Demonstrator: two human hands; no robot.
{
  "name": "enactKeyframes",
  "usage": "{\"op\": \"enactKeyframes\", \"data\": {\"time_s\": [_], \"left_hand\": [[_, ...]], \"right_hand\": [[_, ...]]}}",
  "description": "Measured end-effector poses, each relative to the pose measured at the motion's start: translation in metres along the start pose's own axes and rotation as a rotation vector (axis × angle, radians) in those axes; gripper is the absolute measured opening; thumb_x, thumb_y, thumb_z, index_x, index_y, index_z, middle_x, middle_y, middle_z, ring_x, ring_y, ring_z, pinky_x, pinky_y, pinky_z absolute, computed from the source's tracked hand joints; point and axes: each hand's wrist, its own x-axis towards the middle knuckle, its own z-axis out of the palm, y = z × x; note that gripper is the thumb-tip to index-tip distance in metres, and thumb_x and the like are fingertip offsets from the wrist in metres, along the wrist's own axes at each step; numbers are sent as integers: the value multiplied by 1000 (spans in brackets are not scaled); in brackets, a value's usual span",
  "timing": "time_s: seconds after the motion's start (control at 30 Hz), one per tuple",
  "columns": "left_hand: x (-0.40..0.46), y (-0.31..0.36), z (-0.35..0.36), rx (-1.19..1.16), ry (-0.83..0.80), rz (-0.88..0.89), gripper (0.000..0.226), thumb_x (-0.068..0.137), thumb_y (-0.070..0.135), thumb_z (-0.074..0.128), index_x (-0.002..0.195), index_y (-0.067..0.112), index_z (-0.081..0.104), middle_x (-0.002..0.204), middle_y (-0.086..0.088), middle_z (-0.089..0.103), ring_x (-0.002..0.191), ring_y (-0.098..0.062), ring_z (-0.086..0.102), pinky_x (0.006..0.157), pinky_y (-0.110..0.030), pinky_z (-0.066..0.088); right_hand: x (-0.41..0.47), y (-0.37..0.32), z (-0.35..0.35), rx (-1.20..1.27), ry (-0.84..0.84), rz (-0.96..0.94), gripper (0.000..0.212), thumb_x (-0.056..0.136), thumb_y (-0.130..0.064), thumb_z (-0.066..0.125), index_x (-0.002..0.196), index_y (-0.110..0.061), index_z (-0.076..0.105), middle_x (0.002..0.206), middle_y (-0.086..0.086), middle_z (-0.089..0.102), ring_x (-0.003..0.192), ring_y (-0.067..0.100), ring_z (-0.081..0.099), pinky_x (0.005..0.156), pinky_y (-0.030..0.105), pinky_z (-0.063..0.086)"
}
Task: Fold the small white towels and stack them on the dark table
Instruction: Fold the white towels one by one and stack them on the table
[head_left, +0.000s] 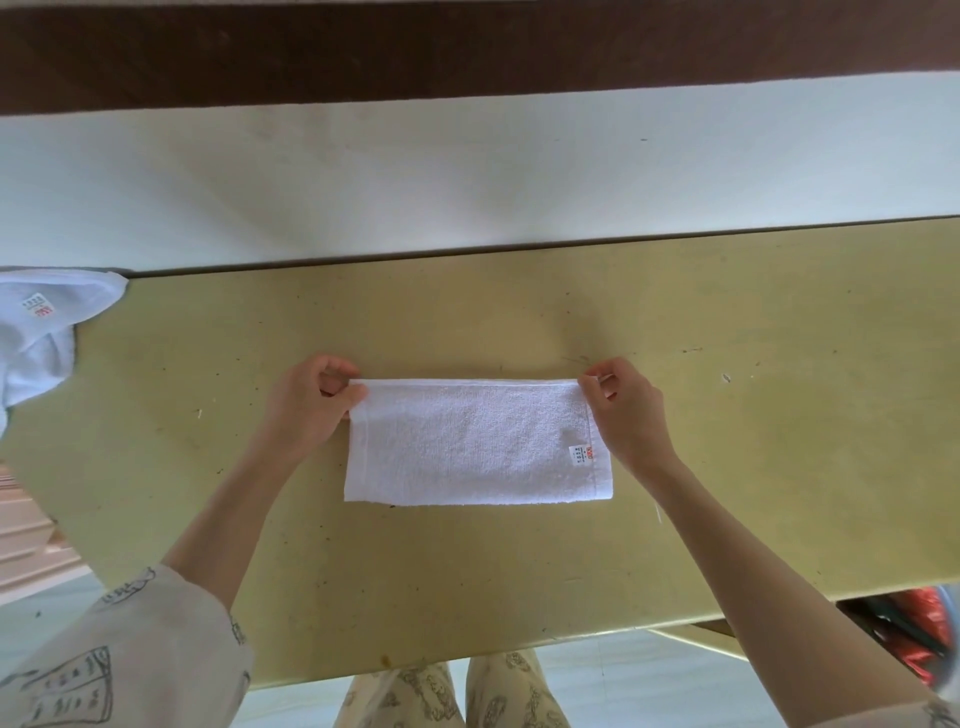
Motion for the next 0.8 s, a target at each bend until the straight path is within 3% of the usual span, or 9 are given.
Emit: {"op": "enactKeyframes", "data": {"time_s": [0.07, 0.17, 0.33, 0.57, 0.7, 0.8], "left_hand": [[-2, 1, -1, -36, 31, 7, 19, 87, 14, 62, 105, 11, 58, 96, -8, 63, 81, -22, 61, 72, -29, 47], [-4, 2, -1, -63, 59, 9, 18, 87, 21, 61, 104, 16, 54, 97, -6, 65, 85, -22, 62, 77, -37, 51], [-12, -1, 5, -45, 80, 5, 18, 88, 22, 62, 100, 14, 52, 94, -7, 65, 73, -17, 62, 59, -22, 40], [-18, -8, 11, -52, 127, 21, 14, 89, 15, 59, 101, 11, 54, 84, -2, 60, 66, -12, 57, 55, -15, 37], [-20, -8, 15, -55, 177, 31, 14, 90, 18, 58, 102, 13, 53, 81, 6, 56, 77, -18, 57, 66, -26, 47], [-29, -6, 18, 74, 235, 44, 24, 93, 24, 52, 112, 9, 48, 90, 1, 55, 82, -22, 54, 70, -33, 43]], "right_hand": [[0, 1, 1, -3, 16, 3, 7, 92, -17, 51, 87, -16, 55, 70, -12, 52, 76, 13, 51, 65, 21, 33], [0, 3, 4, -11, 39, 0, 7, 92, -18, 51, 86, -17, 55, 70, -10, 53, 74, 15, 52, 66, 26, 35], [0, 2, 5, -42, 52, -16, 6, 92, -18, 51, 88, -17, 56, 68, -14, 51, 72, 16, 52, 66, 29, 39], [-1, 0, 8, -86, 78, -13, 12, 93, -20, 50, 96, -13, 59, 74, -4, 57, 72, 21, 56, 67, 33, 44], [-3, 0, 10, -83, 91, -2, 15, 93, -23, 51, 102, -14, 58, 81, 0, 60, 79, 25, 59, 69, 33, 44], [-10, 1, 12, -261, 222, -146, 34, 92, -29, 53, 120, -10, 53, 101, 10, 58, 90, 26, 55, 76, 34, 43]]}}
